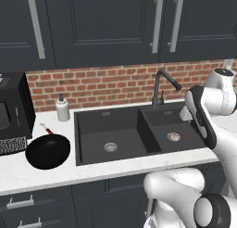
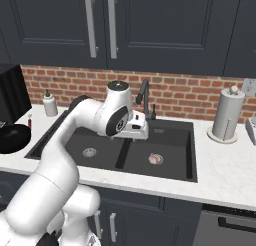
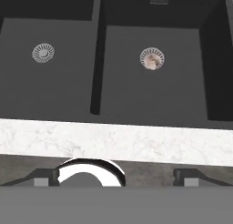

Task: Pick the garlic from the sink and place it in the bowl. Then pick the bowl and place it in the microwave. Then close the microwave door and press the start button.

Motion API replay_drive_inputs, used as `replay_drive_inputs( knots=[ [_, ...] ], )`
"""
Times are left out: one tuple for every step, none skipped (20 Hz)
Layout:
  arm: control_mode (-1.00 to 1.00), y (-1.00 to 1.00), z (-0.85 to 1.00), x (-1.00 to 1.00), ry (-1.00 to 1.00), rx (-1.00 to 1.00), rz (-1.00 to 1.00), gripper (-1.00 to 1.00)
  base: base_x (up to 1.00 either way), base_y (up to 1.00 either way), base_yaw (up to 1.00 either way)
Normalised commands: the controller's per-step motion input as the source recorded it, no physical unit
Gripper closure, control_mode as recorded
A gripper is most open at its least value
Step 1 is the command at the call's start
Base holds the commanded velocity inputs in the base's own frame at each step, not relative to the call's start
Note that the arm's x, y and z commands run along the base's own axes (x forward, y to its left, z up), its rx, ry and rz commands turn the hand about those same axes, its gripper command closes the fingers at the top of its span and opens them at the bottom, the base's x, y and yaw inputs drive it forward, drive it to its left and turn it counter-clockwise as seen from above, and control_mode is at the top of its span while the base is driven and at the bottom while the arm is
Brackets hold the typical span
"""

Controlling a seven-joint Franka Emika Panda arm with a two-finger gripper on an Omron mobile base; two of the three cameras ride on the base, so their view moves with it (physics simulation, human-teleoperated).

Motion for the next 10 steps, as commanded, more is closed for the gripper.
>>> replay_drive_inputs(
  knots=[
    [-1.0,-0.47,-0.31,0.19,-0.01,0.0,0.0,-1.0,0.0,0.0,0.0],
    [-1.0,-0.61,-0.34,0.17,0.0,0.0,0.0,-1.0,0.0,0.0,0.0],
    [-1.0,-0.63,-0.33,0.17,0.0,0.0,0.0,-1.0,0.0,0.0,0.0],
    [-1.0,-0.66,-0.32,0.24,0.0,0.0,0.0,-1.0,0.0,0.0,0.0],
    [-1.0,-0.64,-0.31,0.26,0.0,0.0,0.0,-1.0,0.0,0.0,0.0],
    [-1.0,-0.64,-0.28,0.29,0.0,0.01,0.0,-1.0,0.0,0.0,0.0],
    [-1.0,-0.64,-0.22,0.33,0.0,0.04,0.0,-1.0,0.0,0.0,0.0],
    [-1.0,-0.59,-0.17,0.39,0.0,0.04,0.0,-1.0,0.0,0.0,0.0],
    [-1.0,-0.57,-0.17,0.44,0.0,0.04,0.0,-1.0,0.0,0.0,0.0],
    [-1.0,-0.52,-0.15,0.46,0.0,0.05,0.0,-1.0,0.0,0.0,0.0]
  ],
)
